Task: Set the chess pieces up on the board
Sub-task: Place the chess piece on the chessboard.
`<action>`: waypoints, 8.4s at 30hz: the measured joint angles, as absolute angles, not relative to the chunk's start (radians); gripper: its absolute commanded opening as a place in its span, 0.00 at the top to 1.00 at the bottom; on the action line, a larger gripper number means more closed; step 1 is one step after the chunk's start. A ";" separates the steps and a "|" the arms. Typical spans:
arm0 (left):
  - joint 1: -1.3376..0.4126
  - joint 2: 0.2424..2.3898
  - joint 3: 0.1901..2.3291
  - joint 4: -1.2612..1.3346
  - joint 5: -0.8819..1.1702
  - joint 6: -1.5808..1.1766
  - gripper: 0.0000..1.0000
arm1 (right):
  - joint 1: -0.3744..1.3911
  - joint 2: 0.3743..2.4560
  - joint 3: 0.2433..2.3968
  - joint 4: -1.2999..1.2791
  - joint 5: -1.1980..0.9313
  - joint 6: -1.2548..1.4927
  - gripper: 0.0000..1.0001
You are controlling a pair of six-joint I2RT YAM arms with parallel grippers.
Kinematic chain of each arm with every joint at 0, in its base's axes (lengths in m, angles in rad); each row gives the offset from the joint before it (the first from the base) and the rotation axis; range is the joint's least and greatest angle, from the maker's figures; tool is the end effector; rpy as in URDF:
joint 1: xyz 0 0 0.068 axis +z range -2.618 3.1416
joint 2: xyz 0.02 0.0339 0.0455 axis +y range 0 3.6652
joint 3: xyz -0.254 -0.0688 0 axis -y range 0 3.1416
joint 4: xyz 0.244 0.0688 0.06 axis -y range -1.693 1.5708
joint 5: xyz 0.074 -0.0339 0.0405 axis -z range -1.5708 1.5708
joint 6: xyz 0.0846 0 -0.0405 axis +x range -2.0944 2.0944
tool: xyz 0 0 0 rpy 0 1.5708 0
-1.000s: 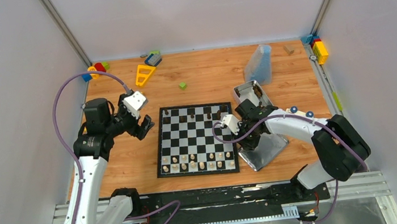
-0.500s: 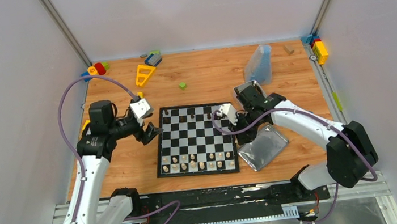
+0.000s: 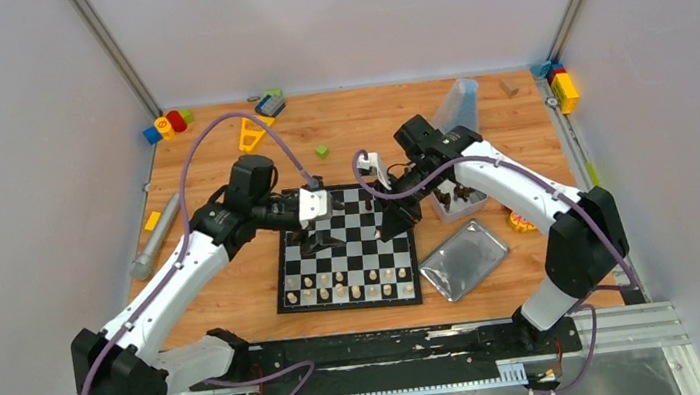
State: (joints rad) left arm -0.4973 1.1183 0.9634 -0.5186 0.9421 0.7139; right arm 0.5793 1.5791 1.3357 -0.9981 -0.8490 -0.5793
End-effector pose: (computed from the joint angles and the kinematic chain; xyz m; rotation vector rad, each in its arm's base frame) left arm 0.1924 -0.1823 0.2864 1.5453 1.3684 -0.9107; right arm 0.2292 0.2258 0.2440 -1.5767 2.0558 1.1677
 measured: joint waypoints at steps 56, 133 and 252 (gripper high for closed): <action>-0.727 1.312 1.026 -0.451 0.856 0.975 0.66 | 0.575 1.665 1.430 -1.093 -1.005 -0.605 1.00; -0.599 1.340 0.902 0.283 0.758 -0.083 1.00 | 0.345 1.573 1.327 -0.533 -1.214 -0.062 0.80; 0.337 0.966 1.008 -0.800 0.420 0.373 0.00 | 1.046 2.066 1.844 -1.238 -0.184 -0.495 0.57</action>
